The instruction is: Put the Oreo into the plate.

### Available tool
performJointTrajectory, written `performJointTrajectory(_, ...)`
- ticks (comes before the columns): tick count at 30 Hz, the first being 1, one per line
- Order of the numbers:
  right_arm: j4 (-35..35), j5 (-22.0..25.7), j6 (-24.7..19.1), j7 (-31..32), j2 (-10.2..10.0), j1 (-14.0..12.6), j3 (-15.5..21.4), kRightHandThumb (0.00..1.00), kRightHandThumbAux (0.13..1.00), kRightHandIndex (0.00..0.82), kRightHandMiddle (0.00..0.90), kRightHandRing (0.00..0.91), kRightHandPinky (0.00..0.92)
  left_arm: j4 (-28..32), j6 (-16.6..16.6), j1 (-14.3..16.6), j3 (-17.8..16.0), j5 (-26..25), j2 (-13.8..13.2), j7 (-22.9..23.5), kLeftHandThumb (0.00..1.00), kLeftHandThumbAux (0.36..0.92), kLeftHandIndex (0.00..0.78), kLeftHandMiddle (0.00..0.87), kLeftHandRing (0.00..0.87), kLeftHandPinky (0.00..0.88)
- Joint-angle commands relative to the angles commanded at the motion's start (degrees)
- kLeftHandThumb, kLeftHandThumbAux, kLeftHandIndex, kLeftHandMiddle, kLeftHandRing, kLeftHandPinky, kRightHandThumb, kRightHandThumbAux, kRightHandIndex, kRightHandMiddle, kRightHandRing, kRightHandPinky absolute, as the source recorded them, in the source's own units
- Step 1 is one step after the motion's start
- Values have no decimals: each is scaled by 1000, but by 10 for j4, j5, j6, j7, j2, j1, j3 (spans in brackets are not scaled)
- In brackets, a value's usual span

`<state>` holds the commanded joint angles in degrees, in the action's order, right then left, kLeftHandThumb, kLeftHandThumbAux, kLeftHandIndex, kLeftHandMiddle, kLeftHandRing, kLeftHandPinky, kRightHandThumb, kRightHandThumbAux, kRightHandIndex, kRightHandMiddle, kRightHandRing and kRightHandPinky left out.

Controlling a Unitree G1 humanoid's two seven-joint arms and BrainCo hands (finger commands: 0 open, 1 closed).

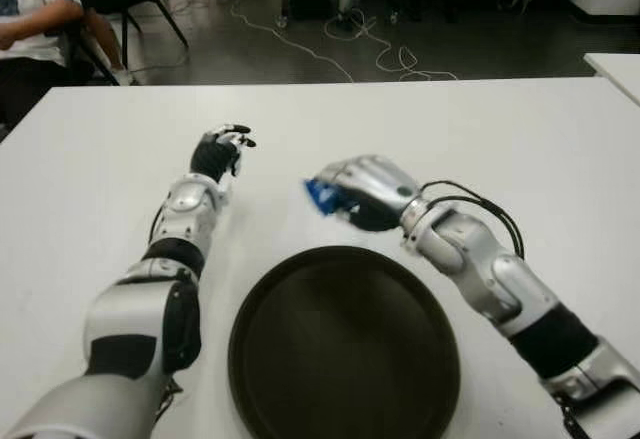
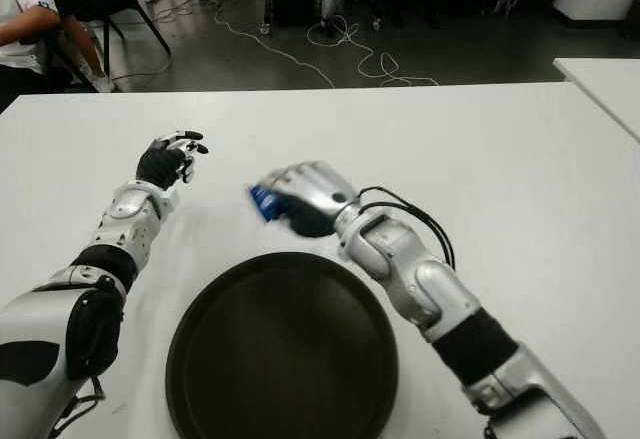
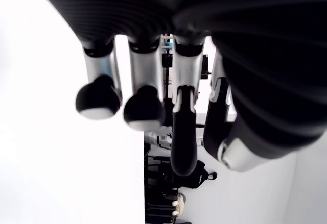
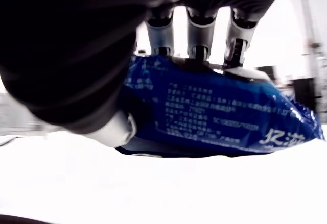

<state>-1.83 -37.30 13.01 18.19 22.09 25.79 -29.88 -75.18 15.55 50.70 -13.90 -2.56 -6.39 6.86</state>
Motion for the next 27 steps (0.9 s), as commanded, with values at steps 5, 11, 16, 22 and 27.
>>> performJointTrajectory(5,4,55,31,31,-4,-3,8,688,733,424,616,607,566,0,2,0,0,-1,1,2,851,665,407,536,848,837)
performJointTrajectory(11,1,88,52,50,-9,-8,12,690,732,424,617,606,553,0,3,0,2,2,1,-3,851,665,406,533,845,837)
performJointTrajectory(16,-4,90,54,61,-8,-8,15,695,731,424,609,598,538,0,2,0,2,1,1,-3,851,666,405,533,845,840)
performJointTrajectory(22,-18,101,24,79,-19,-19,23,696,728,424,602,591,525,-1,1,0,1,1,2,-5,851,665,405,534,848,844)
performJointTrajectory(27,-40,108,-5,77,-29,-44,34,698,726,425,612,601,538,0,0,1,0,-1,3,-4,851,665,406,534,847,842)
